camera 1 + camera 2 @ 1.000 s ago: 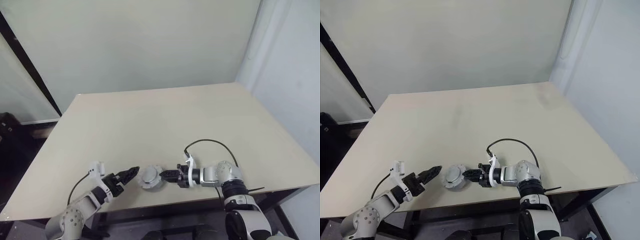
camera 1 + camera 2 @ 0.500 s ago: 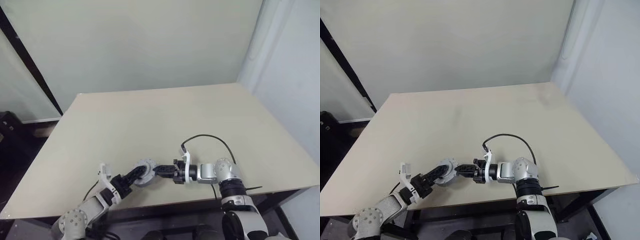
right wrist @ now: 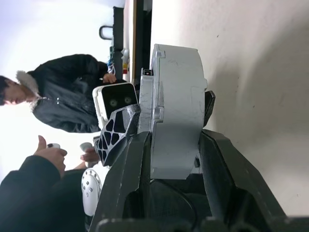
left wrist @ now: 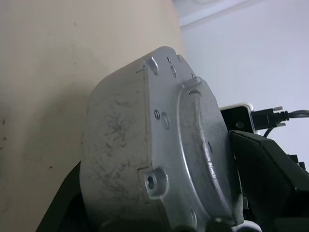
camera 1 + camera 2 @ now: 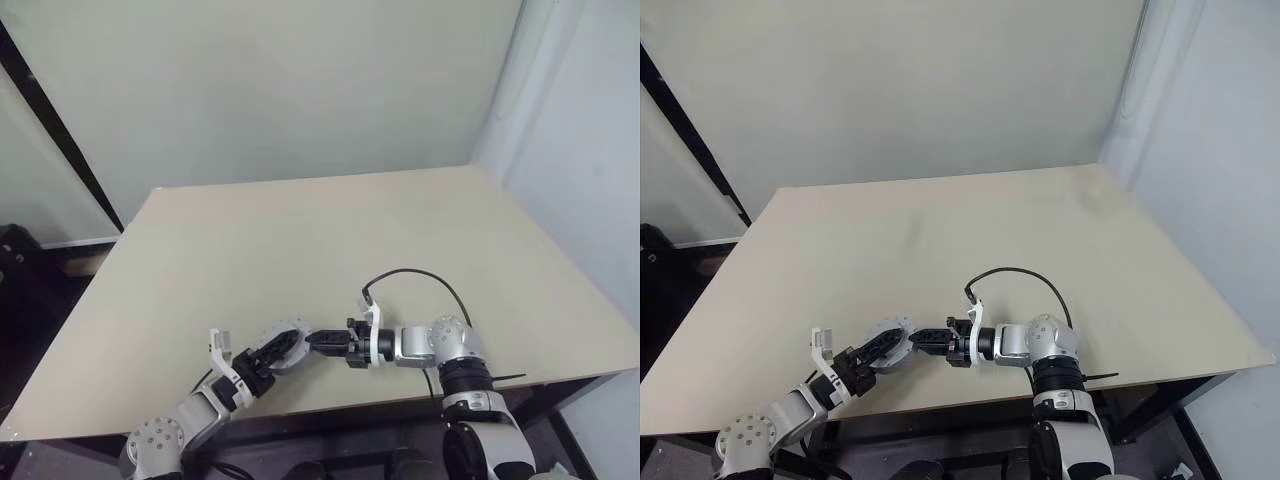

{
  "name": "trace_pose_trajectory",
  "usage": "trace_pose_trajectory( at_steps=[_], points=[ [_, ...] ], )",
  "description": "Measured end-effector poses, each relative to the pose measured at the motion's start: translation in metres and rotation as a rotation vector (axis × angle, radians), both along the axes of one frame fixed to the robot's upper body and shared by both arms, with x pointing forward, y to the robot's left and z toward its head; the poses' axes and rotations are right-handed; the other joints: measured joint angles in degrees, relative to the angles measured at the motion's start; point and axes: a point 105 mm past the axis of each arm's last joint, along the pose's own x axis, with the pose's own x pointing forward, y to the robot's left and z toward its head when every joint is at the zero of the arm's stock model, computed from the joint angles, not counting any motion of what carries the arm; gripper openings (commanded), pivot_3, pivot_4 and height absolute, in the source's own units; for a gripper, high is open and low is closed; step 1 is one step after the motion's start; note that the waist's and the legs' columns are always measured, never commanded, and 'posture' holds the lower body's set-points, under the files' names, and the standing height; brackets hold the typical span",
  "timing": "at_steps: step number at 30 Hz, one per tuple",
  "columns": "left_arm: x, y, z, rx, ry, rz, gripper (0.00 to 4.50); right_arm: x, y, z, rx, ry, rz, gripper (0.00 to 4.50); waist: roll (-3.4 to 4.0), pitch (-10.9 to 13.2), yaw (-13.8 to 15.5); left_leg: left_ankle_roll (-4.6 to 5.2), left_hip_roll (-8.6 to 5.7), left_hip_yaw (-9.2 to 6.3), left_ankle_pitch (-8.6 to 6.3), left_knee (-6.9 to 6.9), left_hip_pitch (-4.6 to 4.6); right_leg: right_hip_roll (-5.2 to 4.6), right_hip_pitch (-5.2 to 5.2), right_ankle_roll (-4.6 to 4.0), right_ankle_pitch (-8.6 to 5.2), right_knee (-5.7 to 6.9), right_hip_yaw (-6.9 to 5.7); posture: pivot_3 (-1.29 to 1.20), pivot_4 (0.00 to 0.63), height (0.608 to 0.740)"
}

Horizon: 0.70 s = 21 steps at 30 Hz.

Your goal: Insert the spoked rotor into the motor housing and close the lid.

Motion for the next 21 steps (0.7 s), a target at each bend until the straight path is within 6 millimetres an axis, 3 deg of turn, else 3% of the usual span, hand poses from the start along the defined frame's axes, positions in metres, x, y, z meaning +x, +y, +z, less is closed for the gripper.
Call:
trace_pose_trajectory(
  at_steps=[21],
  points=[
    [0.0054, 0.0001, 0.0033, -0.058, -0.033, 0.062, 3.13, 0.0074, 0.0009, 0.0051, 0.015, -0.001, -0.045, 1.22, -0.01, 0.0, 0.0, 0.05, -0.01, 0.03, 0.03, 0.01, -0.01, 0.00, 0.01, 0.00, 0.00, -0.01, 0.01, 0.00, 0.000, 0.740]
  ],
)
